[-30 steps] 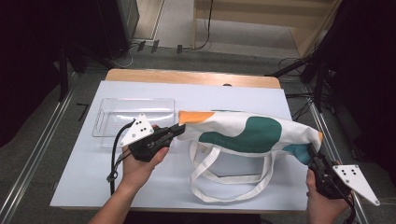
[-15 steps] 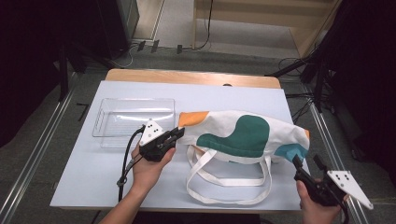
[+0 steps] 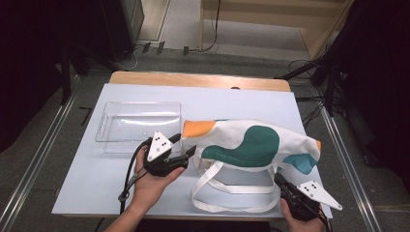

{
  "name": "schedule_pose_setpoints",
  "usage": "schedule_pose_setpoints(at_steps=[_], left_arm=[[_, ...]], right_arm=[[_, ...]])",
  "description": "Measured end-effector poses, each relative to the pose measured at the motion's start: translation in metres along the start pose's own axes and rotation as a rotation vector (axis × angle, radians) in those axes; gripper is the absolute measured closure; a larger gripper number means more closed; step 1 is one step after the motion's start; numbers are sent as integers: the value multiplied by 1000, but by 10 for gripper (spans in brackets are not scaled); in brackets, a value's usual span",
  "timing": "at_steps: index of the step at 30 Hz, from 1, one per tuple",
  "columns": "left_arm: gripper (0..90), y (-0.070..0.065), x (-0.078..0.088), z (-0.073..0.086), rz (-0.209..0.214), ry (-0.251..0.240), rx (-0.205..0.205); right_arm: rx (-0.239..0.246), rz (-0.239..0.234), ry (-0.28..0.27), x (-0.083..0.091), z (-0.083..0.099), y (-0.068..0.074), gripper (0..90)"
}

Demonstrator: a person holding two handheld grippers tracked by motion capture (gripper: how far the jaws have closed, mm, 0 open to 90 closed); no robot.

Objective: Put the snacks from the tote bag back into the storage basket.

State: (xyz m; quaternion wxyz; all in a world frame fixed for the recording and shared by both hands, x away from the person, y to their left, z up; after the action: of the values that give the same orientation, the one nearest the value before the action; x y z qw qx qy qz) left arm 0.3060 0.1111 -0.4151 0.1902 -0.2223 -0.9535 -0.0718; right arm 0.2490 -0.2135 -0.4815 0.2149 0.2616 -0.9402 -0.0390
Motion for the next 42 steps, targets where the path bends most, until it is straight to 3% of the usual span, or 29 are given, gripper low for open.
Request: schedule_pose_setpoints(at_steps=[4, 7, 8, 9, 10, 12, 13, 14, 15, 16, 18, 19, 20, 23, 24, 25, 27, 28, 29, 30, 31, 32, 34, 35, 36, 37, 39, 40, 42], left_arm=[[297, -6, 12, 7, -5, -12, -6], [307, -36, 16, 18, 110, 2, -41], [310, -36, 16, 18, 110, 2, -41], [317, -54, 11, 22, 167, 22, -60], [329, -54, 11, 22, 167, 22, -60], [350, -77, 0, 25, 213, 44, -86], [382, -77, 0, 25, 213, 44, -86], [448, -86, -7, 25, 195, 61, -124], [547, -87, -11, 24, 188, 83, -139], [669, -89, -14, 23, 209, 103, -133], [734, -90, -17, 21, 225, 121, -126], [828, -89, -18, 14, 237, 114, -112], [846, -88, -18, 9, 234, 100, -102], [870, -82, -18, -3, 243, 65, -64], [875, -82, -18, -3, 243, 65, -64], [878, -78, -18, -10, 245, 49, -39], [880, -72, -19, -15, 241, 31, -23], [881, -72, -19, -15, 241, 31, -23], [881, -68, -19, -20, 254, 21, 10], [881, -68, -19, -20, 254, 21, 10], [881, -64, -19, -26, 254, 3, 34], [881, -63, -19, -28, 256, -5, 37], [880, -62, -18, -30, 257, -8, 37], [880, -61, -18, -32, 257, -14, 37], [880, -61, -18, -32, 257, -14, 37], [880, -62, -18, -32, 255, -14, 34], [880, -62, -18, -32, 256, -12, 29], [880, -63, -18, -31, 256, -12, 30], [880, -63, -19, -31, 259, -13, 32]], right_arm=[[13, -15, -58, 0, -12, -1, 900], [31, -13, -95, -1, -21, 1, 900], [36, -14, -107, -1, -23, 2, 900], [36, -17, -118, -1, -25, 3, 900], [36, -17, -118, -1, -25, 3, 900], [59, -16, -150, 3, -30, 6, 900], [60, -17, -156, 4, -31, 7, 900], [65, -20, -162, 5, -32, 7, 900], [69, -21, -171, 6, -33, 6, 900], [66, -24, -173, 7, -34, 6, 900], [69, -23, -174, 7, -34, 4, 900], [67, -25, -171, 7, -34, 3, 900], [61, -33, -166, 7, -33, 2, 885], [51, -46, -178, 11, -30, -1, 725], [51, -46, -178, 11, -30, -1, 725], [37, -58, -186, 17, -27, -5, 639], [3, -71, -189, 25, -21, -11, 609], [-21, -64, -193, 30, -17, -15, 609], [-52, -51, -196, 35, -13, -19, 619], [-52, -51, -196, 35, -13, -19, 619], [-103, 13, -162, 37, -5, -32, 666], [-128, 41, -133, 35, -1, -38, 677], [-139, 46, -106, 30, 3, -43, 676], [-141, -2, -57, 17, 8, -43, 652], [-141, -2, -57, 17, 8, -43, 652], [-133, -60, -28, 4, 10, -37, 604], [-124, -74, -24, -1, 9, -35, 576], [-116, -95, -12, -11, 6, -29, 483], [-94, -97, 21, -22, 5, -24, 424]])
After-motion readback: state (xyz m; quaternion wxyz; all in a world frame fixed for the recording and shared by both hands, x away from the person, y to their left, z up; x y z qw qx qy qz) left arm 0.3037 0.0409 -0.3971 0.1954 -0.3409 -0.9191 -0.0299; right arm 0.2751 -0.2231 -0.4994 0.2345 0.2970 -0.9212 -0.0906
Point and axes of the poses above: each handheld gripper's, and its own axes: x roughly backward along the jaws, z roughly out of its underside, y roughly to its left, the point moved 7 cm from there along -x, roughly forward along the jaws, and after that the axes turned 10 degrees about -z, right-handed, at the moved point
